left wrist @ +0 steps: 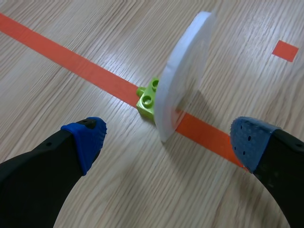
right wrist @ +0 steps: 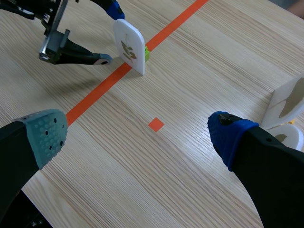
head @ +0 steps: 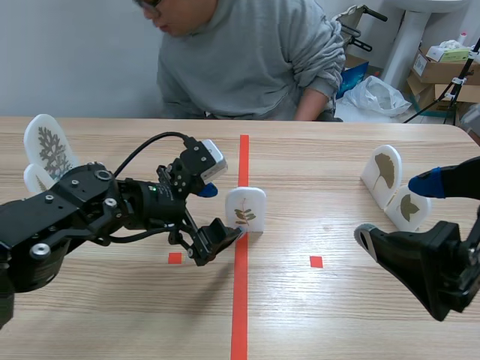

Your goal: Do the leaf sorting experiment

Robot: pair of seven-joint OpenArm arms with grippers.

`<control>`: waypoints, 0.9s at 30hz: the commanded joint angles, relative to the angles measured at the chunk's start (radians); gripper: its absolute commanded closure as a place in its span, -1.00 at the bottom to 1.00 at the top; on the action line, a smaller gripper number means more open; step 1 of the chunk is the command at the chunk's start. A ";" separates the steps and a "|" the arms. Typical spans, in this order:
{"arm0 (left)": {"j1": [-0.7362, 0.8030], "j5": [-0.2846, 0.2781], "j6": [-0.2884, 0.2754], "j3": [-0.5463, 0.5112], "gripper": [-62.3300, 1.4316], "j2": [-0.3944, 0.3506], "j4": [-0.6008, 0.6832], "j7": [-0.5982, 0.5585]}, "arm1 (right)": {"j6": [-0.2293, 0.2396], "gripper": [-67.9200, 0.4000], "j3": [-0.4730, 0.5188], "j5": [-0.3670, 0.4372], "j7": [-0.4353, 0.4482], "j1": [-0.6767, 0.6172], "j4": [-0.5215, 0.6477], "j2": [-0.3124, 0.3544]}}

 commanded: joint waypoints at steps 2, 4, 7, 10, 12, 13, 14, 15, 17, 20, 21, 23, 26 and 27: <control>-0.021 -0.011 0.013 -0.010 -0.80 0.022 0.012 -0.030 | 0.008 -0.78 0.007 0.012 0.015 0.005 -0.001 0.013; -0.027 -0.011 0.017 -0.010 -0.80 0.039 -0.001 -0.031 | 0.008 -0.78 0.007 0.012 0.015 0.005 -0.001 0.012; -0.029 0.005 0.023 -0.010 -0.80 0.063 -0.012 -0.031 | 0.008 -0.78 0.007 0.012 0.015 0.005 -0.001 0.010; -0.029 0.019 0.029 -0.010 -0.80 0.085 -0.024 -0.031 | 0.008 -0.78 0.007 0.012 0.015 0.005 -0.001 0.010; -0.029 0.027 0.043 -0.010 -0.80 0.094 -0.028 -0.032 | 0.008 -0.78 0.007 0.012 0.015 0.005 -0.001 0.010; -0.029 0.030 0.043 -0.010 -0.78 0.097 -0.028 -0.035 | 0.008 -0.78 0.007 0.012 0.015 0.005 -0.001 0.010; -0.029 0.030 0.043 -0.010 -0.76 0.097 -0.029 -0.036 | 0.008 -0.78 0.007 0.012 0.015 0.005 -0.001 0.010; -0.029 0.030 0.043 -0.010 -0.72 0.096 -0.029 -0.040 | 0.008 -0.78 0.007 0.012 0.015 0.005 -0.001 0.010; -0.029 0.030 0.044 -0.010 -0.60 0.095 -0.029 -0.047 | 0.008 -0.78 0.007 0.012 0.015 0.005 -0.001 0.010; -0.029 0.034 0.044 -0.010 -0.41 0.092 -0.029 -0.047 | 0.008 -0.78 0.007 0.012 0.016 0.005 -0.001 0.010; -0.029 0.034 0.044 -0.010 -0.35 0.093 -0.031 -0.047 | 0.008 -0.78 0.007 0.012 0.016 0.005 -0.001 0.010; -0.029 0.034 0.044 -0.010 -0.25 0.093 -0.034 -0.050 | 0.008 -0.78 0.007 0.012 0.018 0.005 -0.001 0.010; -0.028 0.034 0.044 -0.010 -0.05 0.093 -0.034 -0.050 | 0.008 -0.78 0.007 0.012 0.023 0.005 -0.001 0.010; -0.028 0.034 0.044 -0.010 0.03 0.093 -0.034 -0.050 | 0.008 -0.78 0.007 0.012 0.023 0.005 -0.001 0.010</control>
